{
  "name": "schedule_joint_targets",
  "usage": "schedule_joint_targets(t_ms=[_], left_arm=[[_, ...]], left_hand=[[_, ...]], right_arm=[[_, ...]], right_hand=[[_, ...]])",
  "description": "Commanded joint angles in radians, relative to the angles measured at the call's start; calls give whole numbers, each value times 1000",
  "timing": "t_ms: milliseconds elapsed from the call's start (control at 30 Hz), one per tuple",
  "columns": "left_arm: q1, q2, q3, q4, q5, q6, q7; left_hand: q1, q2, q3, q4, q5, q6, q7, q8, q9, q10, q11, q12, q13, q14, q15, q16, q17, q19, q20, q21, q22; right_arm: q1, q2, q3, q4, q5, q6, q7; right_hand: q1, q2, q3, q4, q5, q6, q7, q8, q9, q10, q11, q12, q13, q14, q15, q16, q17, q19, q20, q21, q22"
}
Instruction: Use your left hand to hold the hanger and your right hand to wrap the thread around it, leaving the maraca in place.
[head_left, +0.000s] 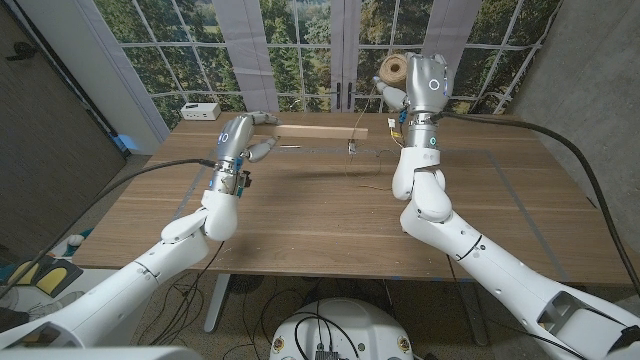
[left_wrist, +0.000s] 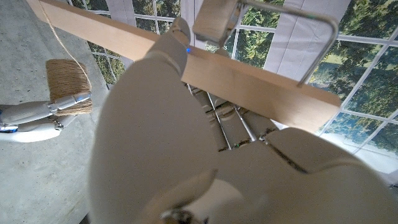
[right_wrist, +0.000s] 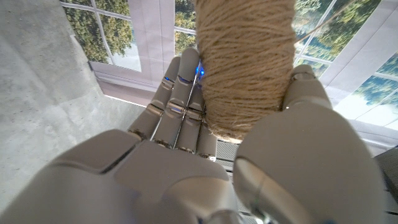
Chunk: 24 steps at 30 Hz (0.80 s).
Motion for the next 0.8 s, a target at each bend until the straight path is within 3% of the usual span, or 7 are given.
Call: schedule_joint_targets(t_ms=[33,200,400,433,633,800], left_arm=[[-28,-36,12,29,9,31,2],[-47,-54,29,45,27,36,35],[-40,-82,32,27,30,111,46],[-50,-77,37,46,19,72,52],[-63,-63,52,48,22,39,51],[-33,-59,28,-4,-30,33,22]], left_hand=[[130,151,17,10,3,55,48,2,31,9,-1,-5,5,17,-48,-3,4,-4,-118,6,2],[130,152,18,10,2,55,48,1,31,12,-4,-6,6,20,-47,-3,5,-4,-118,8,2],[131,152,19,10,1,55,48,0,31,13,-4,-10,6,21,-50,-5,7,-5,-119,10,2],[130,152,19,10,1,54,48,0,32,12,-3,-10,7,21,-50,-5,6,-5,-119,10,2],[130,152,19,10,0,58,47,0,31,13,-5,-12,10,25,-50,-7,6,-5,-119,13,2],[130,152,20,10,0,57,48,0,34,14,-3,-14,11,24,-50,-8,9,-6,-120,14,2]], right_arm=[[-143,-6,61,-111,32,21,-122],[-204,-14,69,-155,24,46,-173],[-268,-14,90,-195,18,54,-206],[-277,-13,93,-199,16,56,-211],[-293,-19,98,-205,-17,38,-193],[-285,-16,113,-174,2,31,-151]], right_hand=[[331,330,-1,1,6,110,-111,-1,2,67,-60,34,125,39,-130,-4,7,-5,-112,7,-1],[332,330,-3,1,7,112,-107,-1,1,72,-63,34,124,38,-130,-13,5,-7,-111,11,-5],[331,330,-5,3,7,114,-108,-1,0,75,-65,33,124,41,-130,-18,8,-8,-112,14,-9],[331,330,-6,3,7,114,-107,-1,-1,74,-64,33,124,42,-130,-18,9,-9,-112,15,-9],[333,329,-7,3,8,114,-105,-1,-1,75,-67,32,126,45,-130,-20,14,-11,-112,18,-13],[333,329,-9,3,8,114,-107,-2,-2,75,-66,32,127,45,-130,-23,17,-13,-113,20,-16]])
